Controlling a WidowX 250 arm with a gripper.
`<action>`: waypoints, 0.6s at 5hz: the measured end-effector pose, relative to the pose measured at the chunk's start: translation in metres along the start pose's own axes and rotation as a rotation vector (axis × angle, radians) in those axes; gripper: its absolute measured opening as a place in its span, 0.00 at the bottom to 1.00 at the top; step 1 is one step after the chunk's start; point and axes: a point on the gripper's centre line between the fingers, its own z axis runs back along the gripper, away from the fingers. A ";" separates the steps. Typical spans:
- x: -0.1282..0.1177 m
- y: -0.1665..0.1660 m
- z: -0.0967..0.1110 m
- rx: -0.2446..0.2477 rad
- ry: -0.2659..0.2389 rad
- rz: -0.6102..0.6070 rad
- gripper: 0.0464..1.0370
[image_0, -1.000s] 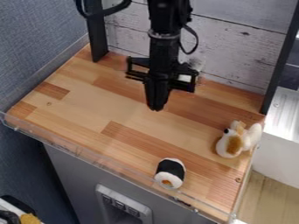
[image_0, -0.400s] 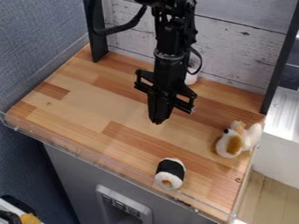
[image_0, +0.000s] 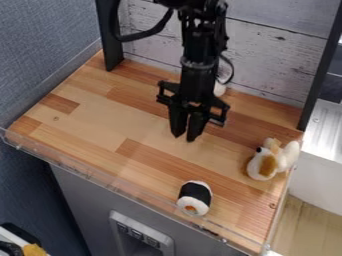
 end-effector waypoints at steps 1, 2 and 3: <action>0.016 0.027 0.014 -0.015 0.007 0.104 0.77; 0.034 0.054 0.028 -0.024 0.014 0.150 0.96; 0.049 0.077 0.042 -0.029 0.022 0.137 0.96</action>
